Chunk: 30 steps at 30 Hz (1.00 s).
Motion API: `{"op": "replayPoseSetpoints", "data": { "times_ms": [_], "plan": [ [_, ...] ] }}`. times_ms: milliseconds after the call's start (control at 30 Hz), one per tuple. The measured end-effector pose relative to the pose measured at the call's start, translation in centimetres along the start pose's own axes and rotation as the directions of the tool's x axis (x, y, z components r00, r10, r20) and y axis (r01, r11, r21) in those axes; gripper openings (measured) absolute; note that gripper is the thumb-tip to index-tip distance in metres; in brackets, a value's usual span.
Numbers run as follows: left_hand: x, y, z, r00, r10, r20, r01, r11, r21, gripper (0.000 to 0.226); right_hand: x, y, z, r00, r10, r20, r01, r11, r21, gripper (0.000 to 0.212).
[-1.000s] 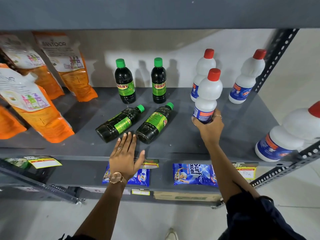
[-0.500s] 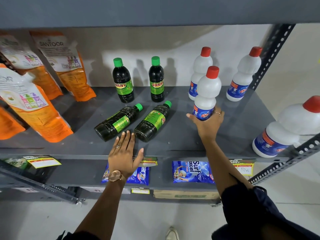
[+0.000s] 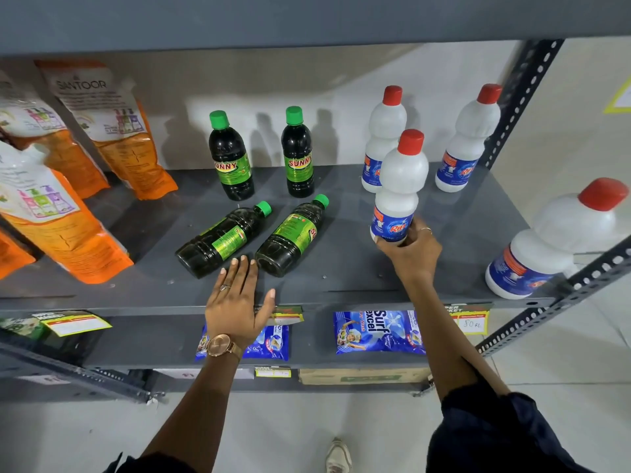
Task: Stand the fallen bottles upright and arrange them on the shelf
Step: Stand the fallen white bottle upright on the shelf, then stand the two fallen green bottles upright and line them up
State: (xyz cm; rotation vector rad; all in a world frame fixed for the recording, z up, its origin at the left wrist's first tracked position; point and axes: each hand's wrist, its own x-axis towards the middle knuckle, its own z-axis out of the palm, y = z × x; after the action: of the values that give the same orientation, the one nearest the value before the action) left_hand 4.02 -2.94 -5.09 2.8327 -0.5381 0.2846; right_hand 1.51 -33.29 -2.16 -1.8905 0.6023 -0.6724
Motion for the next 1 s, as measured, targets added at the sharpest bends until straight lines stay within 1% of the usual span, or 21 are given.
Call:
{"op": "replayPoseSetpoints", "data": {
  "times_ms": [133,200,400,500,667,767,800,867,900,933,967,1000],
  "plan": [
    [0.0,0.1,-0.1,1.0,0.001,-0.007,-0.001,1.0,-0.004,0.074,-3.8,0.1,-2.3,1.0,0.014,-0.019,-0.014,1.0,0.012,0.047],
    [0.0,0.1,-0.1,1.0,0.008,-0.012,-0.008,1.0,-0.002,0.074,-5.9,0.5,-3.2,0.999,0.007,-0.033,-0.007,1.0,0.024,0.045],
    [0.0,0.0,0.1,0.999,0.008,-0.032,-0.007,1.0,0.011,0.071,-9.1,2.1,-4.6,0.998,-0.051,-0.038,0.05,0.998,-0.035,0.06],
    [-0.1,0.2,0.1,1.0,0.004,-0.024,-0.004,1.0,0.019,0.075,-9.5,2.3,-4.6,0.997,-0.056,-0.06,0.053,0.998,-0.042,0.061],
    [-0.2,0.3,-0.1,1.0,-0.007,-0.008,0.007,1.0,0.019,0.078,-9.5,2.7,-4.5,0.997,-0.062,-0.054,0.059,0.996,-0.064,0.064],
    [-0.3,0.3,-0.1,1.0,-0.004,0.017,0.003,1.0,0.026,0.08,-9.5,2.8,-4.4,0.998,-0.039,-0.055,0.036,0.997,-0.061,0.067],
    [-0.3,0.3,-0.2,1.0,0.0,0.023,-0.001,1.0,0.023,0.081,-9.5,2.8,-4.4,0.998,-0.037,-0.051,0.034,0.998,-0.057,0.07],
    [-0.5,0.2,-0.5,0.999,0.017,0.028,-0.016,1.0,-0.013,0.083,-10.0,2.6,-4.4,0.997,-0.055,-0.052,0.052,0.997,-0.052,0.082],
    [-0.7,0.1,-0.7,0.999,0.034,0.016,-0.033,0.998,-0.048,0.082,-10.6,2.5,-4.4,0.995,-0.053,-0.081,0.05,0.998,-0.036,0.089],
    [-1.0,-0.1,-1.0,0.998,0.058,-0.013,-0.059,0.995,-0.085,0.08,-11.6,2.3,-4.2,0.991,-0.038,-0.13,0.036,0.999,-0.015,0.09],
    [-1.4,-0.3,-1.3,0.995,0.083,-0.054,-0.089,0.99,-0.111,0.078,-12.9,2.1,-4.0,0.984,-0.019,-0.179,0.02,1.0,0.007,0.083],
    [-1.9,-0.8,-1.8,0.989,0.101,-0.105,-0.113,0.987,-0.115,0.078,-14.4,1.6,-3.7,0.979,-0.003,-0.203,0.007,1.0,0.017,0.068]
  ]
}}
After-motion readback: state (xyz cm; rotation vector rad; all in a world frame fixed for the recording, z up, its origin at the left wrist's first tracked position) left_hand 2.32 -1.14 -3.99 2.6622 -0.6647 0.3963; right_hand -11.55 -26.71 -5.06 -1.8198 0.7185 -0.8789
